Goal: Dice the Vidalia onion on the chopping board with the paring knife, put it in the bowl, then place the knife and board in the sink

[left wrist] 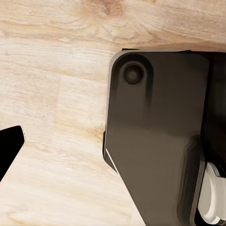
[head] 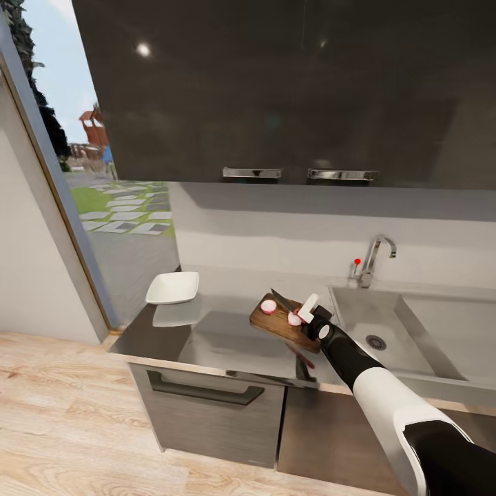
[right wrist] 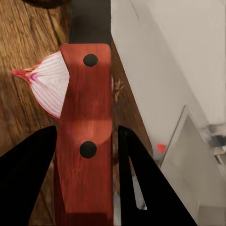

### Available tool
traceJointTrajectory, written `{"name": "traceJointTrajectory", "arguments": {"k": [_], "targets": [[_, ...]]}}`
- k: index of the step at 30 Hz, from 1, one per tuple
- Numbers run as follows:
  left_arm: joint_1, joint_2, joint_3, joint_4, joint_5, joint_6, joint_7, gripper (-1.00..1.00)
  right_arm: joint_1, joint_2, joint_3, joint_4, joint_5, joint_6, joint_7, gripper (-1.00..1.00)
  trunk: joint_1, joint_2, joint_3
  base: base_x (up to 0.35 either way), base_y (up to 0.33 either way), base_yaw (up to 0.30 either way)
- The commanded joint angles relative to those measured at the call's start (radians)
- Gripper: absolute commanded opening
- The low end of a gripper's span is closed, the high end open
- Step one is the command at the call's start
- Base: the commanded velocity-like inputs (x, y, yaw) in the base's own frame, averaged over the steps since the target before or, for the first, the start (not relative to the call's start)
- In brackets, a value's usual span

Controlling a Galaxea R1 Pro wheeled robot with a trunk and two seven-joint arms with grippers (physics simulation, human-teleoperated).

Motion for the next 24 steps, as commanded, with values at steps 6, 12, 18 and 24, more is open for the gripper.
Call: {"name": "traceJointTrajectory", "arguments": {"k": [6, 12, 18, 24], "targets": [[0.0, 0.001, -0.004, -0.001, 0.006, -0.002, 0.006, 1.0, -0.001, 0.001, 0.002, 0.0, 0.01, 0.007, 0.006, -1.0, 0.001, -0.002, -0.002, 0.0, 0.118, 0.0], [0.0, 0.0, -0.005, -0.001, 0.006, -0.002, 0.006, 1.0, -0.001, 0.001, 0.003, 0.002, 0.01, 0.011, 0.005, -1.0, 0.001, -0.002, -0.005, 0.0, 0.007, 0.0], [0.0, 0.0, -0.007, 0.0, 0.006, -0.002, 0.006, 1.0, -0.001, 0.002, 0.003, 0.004, 0.012, 0.015, 0.005, -1.0, 0.001, -0.002, -0.014, 0.0, 0.0, 0.0], [0.0, 0.0, -0.007, 0.0, 0.006, -0.002, 0.006, 1.0, -0.001, 0.002, 0.003, 0.005, 0.012, 0.015, 0.005, -1.0, 0.001, -0.002, -0.024, 0.0, 0.0, 0.0]]}}
